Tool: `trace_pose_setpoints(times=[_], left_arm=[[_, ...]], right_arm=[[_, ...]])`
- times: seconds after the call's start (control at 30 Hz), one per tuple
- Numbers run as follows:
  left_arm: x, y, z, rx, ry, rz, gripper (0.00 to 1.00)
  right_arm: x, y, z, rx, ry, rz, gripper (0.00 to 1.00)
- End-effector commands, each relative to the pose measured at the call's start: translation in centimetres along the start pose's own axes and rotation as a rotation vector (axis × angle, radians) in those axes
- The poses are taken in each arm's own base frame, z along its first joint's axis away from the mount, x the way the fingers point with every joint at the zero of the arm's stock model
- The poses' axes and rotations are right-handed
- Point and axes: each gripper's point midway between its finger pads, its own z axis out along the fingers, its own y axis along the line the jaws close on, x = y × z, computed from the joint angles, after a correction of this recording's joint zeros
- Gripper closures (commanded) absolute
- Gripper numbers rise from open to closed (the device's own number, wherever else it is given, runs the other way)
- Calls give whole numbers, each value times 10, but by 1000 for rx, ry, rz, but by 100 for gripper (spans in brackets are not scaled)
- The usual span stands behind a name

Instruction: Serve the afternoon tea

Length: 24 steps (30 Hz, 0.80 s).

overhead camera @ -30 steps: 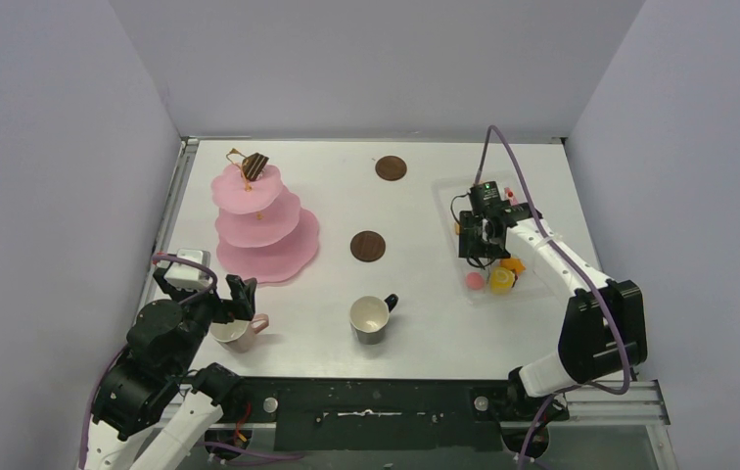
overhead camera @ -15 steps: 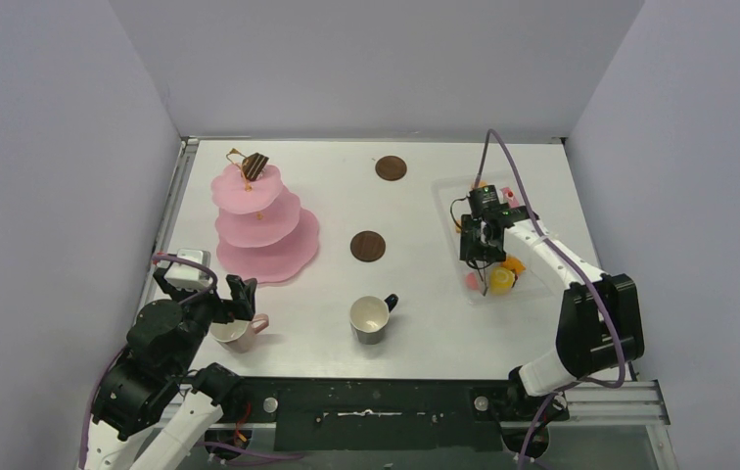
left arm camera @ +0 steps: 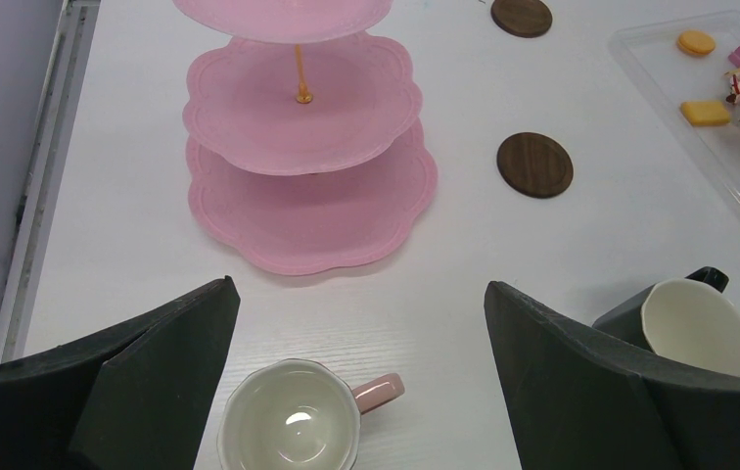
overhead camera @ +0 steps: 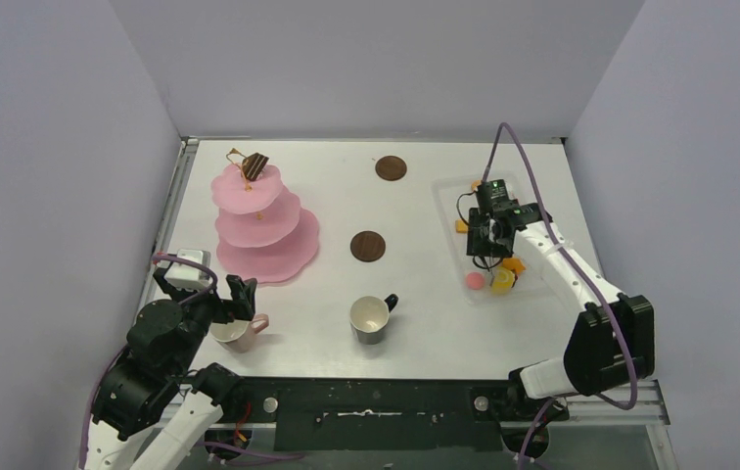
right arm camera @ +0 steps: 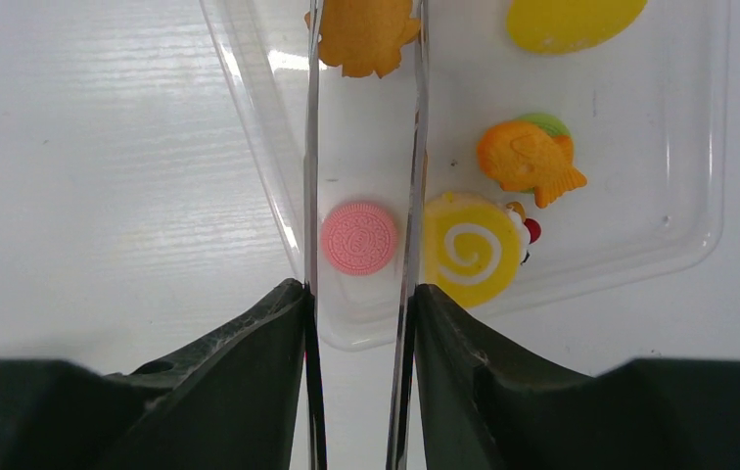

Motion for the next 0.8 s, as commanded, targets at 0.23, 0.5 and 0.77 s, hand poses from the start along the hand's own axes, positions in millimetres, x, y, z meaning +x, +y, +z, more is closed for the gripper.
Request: trace_pose_setpoints(times=[0.23, 0.5, 0.77], left_arm=[[-12, 1, 2, -8, -45, -2, 3], [-13, 5, 0, -32, -53, -4, 4], [-15, 8, -1, -46, -63, -7, 4]], right_arm=[[-44, 15, -65, -99, -197, 19, 59], [-61, 84, -117, -298, -348, -55, 59], [-75, 166, -157, -502, -443, -135, 58]])
